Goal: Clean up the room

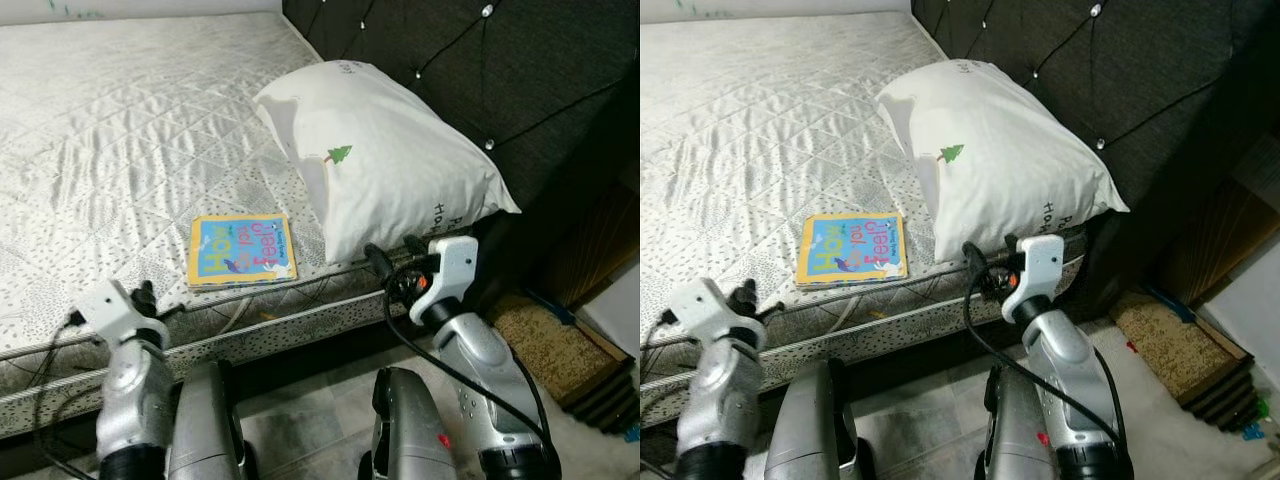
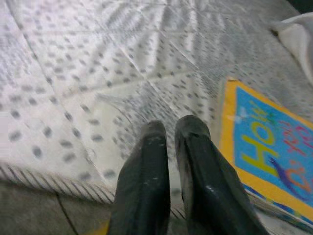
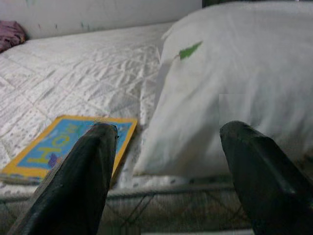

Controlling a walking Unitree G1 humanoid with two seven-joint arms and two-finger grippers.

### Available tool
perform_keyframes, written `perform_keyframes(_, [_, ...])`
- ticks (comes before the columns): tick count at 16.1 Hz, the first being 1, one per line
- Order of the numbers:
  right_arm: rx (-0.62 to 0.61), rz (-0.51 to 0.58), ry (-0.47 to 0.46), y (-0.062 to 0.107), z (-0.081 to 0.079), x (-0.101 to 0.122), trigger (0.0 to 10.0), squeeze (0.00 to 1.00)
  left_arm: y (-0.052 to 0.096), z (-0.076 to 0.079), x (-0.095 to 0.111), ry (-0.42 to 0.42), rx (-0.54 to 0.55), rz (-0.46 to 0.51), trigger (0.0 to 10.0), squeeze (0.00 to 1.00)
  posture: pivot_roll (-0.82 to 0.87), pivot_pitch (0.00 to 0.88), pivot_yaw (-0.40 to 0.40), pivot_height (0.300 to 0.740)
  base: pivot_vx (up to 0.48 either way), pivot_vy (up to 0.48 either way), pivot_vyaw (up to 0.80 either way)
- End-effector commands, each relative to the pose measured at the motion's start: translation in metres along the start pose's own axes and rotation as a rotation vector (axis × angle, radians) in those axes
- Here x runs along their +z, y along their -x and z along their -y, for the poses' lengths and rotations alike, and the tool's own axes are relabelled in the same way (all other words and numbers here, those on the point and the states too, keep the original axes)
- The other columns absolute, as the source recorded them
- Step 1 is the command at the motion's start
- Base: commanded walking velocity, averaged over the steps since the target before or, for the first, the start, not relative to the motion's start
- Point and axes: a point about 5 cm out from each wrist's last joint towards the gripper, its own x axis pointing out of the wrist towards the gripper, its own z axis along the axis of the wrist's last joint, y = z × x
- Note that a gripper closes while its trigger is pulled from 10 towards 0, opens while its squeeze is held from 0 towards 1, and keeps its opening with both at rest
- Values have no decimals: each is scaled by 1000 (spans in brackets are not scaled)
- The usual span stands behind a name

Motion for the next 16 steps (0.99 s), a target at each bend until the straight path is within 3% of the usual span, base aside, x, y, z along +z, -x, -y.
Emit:
perform_keyframes(1, [-5, 12, 4, 3, 0, 5, 10000, 0, -2, 1, -5, -19, 17, -31, 10000, 1000, -45, 78, -39, 528, 0, 0, 0])
perform_keyframes(6, [-74, -34, 16, 34, 10, 4, 10000, 0, -22, -12, -3, -65, 68, -85, 10000, 1000, -105, 181, -39, 528, 0, 0, 0])
perform_keyframes(10, [-114, -72, 28, 54, 15, 5, 10000, 0, -32, -10, -9, -91, 55, -152, 10000, 1000, -133, 217, -31, 528, 0, 0, 0])
perform_keyframes(12, [-122, -80, 25, 58, 14, 7, 10000, 0, -38, -8, -6, -94, 63, -153, 10000, 1000, -143, 227, -26, 528, 0, 0, 0])
perform_keyframes(14, [-127, -87, 24, 60, 13, 8, 10000, 0, -45, -2, -9, -119, 45, -235, 10000, 1000, -147, 231, -23, 528, 0, 0, 0])
perform_keyframes(16, [-132, -90, 24, 60, 13, 8, 10000, 0, -48, 3, -9, -120, 29, -247, 10000, 1000, -149, 228, -19, 528, 0, 0, 0])
